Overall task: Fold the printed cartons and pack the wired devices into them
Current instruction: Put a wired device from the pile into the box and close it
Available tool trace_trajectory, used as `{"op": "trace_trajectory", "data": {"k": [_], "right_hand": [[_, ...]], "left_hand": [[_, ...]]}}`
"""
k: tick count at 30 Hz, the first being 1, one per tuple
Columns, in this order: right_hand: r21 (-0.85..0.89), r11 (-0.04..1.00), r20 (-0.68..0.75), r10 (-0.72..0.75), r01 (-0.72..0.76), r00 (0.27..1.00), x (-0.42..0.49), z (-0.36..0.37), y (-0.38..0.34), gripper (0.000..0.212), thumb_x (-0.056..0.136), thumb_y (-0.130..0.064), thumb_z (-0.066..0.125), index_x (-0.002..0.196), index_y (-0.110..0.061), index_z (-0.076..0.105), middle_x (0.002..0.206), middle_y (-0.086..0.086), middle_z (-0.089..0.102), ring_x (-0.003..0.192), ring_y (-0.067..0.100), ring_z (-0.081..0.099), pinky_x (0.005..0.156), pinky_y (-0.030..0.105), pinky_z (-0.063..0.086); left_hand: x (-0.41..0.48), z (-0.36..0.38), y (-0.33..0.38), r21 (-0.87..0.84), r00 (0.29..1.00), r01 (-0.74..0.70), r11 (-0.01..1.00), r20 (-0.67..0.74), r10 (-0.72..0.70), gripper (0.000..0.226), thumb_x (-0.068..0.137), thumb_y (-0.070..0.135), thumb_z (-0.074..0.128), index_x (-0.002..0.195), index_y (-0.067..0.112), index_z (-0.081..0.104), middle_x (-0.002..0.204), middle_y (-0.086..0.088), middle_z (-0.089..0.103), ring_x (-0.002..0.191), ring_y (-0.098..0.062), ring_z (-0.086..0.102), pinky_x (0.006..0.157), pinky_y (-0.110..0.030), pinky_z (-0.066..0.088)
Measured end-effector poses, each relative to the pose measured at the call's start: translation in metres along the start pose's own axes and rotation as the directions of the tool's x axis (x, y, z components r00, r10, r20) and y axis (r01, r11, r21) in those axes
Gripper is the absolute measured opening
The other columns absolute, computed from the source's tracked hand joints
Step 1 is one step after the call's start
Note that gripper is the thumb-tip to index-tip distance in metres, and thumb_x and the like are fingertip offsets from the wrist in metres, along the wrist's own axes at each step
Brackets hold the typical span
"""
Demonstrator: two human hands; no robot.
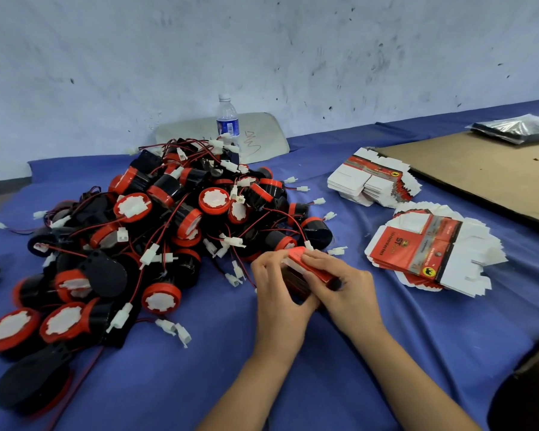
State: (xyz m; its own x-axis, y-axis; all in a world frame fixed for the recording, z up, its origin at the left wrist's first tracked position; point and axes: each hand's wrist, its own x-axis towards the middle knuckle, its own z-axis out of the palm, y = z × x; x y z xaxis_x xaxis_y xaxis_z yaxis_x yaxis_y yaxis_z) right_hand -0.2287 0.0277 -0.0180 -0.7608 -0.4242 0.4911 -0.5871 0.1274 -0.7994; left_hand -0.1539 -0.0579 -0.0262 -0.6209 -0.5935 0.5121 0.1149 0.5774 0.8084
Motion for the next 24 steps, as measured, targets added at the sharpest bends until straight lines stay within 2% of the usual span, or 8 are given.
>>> {"op": "trace_trajectory", "data": {"k": [2,5,10,13,16,18,20,24], "right_hand": [[-0.016,0.999,-0.012,-0.030,0.029,0.999,-0.001,0.000,0.001,0.028,0.080,-0.001,0.074,0.104,-0.014,0.075,0.107,-0.014,0.067,0.110,0.002,0.062,0.095,0.012,0.044],[-0.042,0.998,0.001,-0.051,0.051,0.999,-0.001,0.000,0.003,0.029,0.079,0.000,0.075,0.105,-0.014,0.075,0.109,-0.014,0.067,0.114,0.005,0.061,0.099,0.017,0.045],[-0.173,0.977,0.096,-0.109,0.125,0.989,-0.001,0.000,0.003,0.027,0.085,-0.013,0.072,0.111,-0.023,0.072,0.119,-0.013,0.065,0.124,0.007,0.053,0.100,0.023,0.044],[-0.300,0.944,0.204,-0.080,0.141,0.976,-0.001,-0.002,-0.002,0.030,0.091,-0.026,0.065,0.120,-0.035,0.065,0.126,-0.030,0.049,0.133,0.000,0.039,0.099,0.025,0.045],[-0.458,0.873,0.252,-0.054,0.168,0.966,-0.002,-0.001,-0.007,0.031,0.096,-0.036,0.055,0.125,-0.044,0.059,0.134,-0.032,0.045,0.138,-0.002,0.031,0.092,0.029,0.049],[-0.499,0.837,0.220,-0.129,0.225,0.967,-0.003,-0.002,-0.011,0.029,0.092,-0.030,0.063,0.121,-0.036,0.066,0.130,-0.021,0.058,0.132,0.008,0.045,0.082,0.031,0.055],[-0.553,0.753,0.250,-0.256,0.355,0.934,-0.003,-0.003,-0.016,0.028,0.078,-0.021,0.079,0.106,-0.023,0.076,0.114,-0.009,0.070,0.114,0.022,0.063,0.069,0.034,0.059],[-0.692,0.513,0.401,-0.312,0.508,0.861,0.004,0.000,-0.022,0.037,0.057,-0.028,0.091,0.090,-0.015,0.079,0.098,-0.001,0.075,0.096,0.021,0.071,0.067,0.028,0.058]], "left_hand": [[0.001,-0.002,-0.001,0.006,0.999,0.034,0.999,0.009,-0.034,0.078,0.069,0.012,0.084,0.127,0.038,0.039,0.138,0.004,0.034,0.127,0.002,0.035,0.100,-0.008,0.033],[0.002,-0.005,-0.003,-0.002,0.990,0.095,0.995,0.105,-0.094,0.089,0.071,0.015,0.083,0.133,0.046,0.027,0.144,0.012,0.036,0.133,0.001,0.035,0.108,-0.016,0.033],[0.001,-0.004,-0.005,0.025,0.977,0.103,0.994,0.184,-0.106,0.098,0.074,0.016,0.082,0.140,0.048,0.016,0.135,0.034,0.031,0.122,0.027,0.026,0.098,-0.001,0.026],[0.002,-0.005,-0.006,0.043,0.979,0.106,0.993,0.169,-0.112,0.088,0.075,0.011,0.080,0.145,0.034,0.032,0.147,0.019,0.035,0.131,0.014,0.030,0.108,-0.015,0.029],[0.002,-0.006,-0.008,0.099,0.980,0.086,0.991,0.171,-0.102,0.075,0.075,0.006,0.078,0.139,0.025,0.045,0.157,0.008,0.022,0.128,0.015,0.026,0.097,0.004,0.021],[0.002,-0.007,-0.011,0.110,0.978,0.085,0.990,0.182,-0.104,0.073,0.075,0.004,0.078,0.138,0.023,0.048,0.158,0.011,0.014,0.129,0.009,0.027,0.093,0.007,0.020],[0.004,-0.011,-0.013,0.122,0.976,0.059,0.991,0.202,-0.083,0.073,0.075,0.002,0.077,0.140,0.015,0.048,0.156,0.012,0.024,0.131,0.006,0.034,0.098,0.003,0.024],[0.008,-0.012,-0.015,0.217,0.968,0.034,0.976,0.237,-0.087,0.066,0.081,0.001,0.068,0.142,0.011,0.046,0.154,0.006,0.032,0.137,-0.005,0.038,0.101,0.001,0.023]]}}
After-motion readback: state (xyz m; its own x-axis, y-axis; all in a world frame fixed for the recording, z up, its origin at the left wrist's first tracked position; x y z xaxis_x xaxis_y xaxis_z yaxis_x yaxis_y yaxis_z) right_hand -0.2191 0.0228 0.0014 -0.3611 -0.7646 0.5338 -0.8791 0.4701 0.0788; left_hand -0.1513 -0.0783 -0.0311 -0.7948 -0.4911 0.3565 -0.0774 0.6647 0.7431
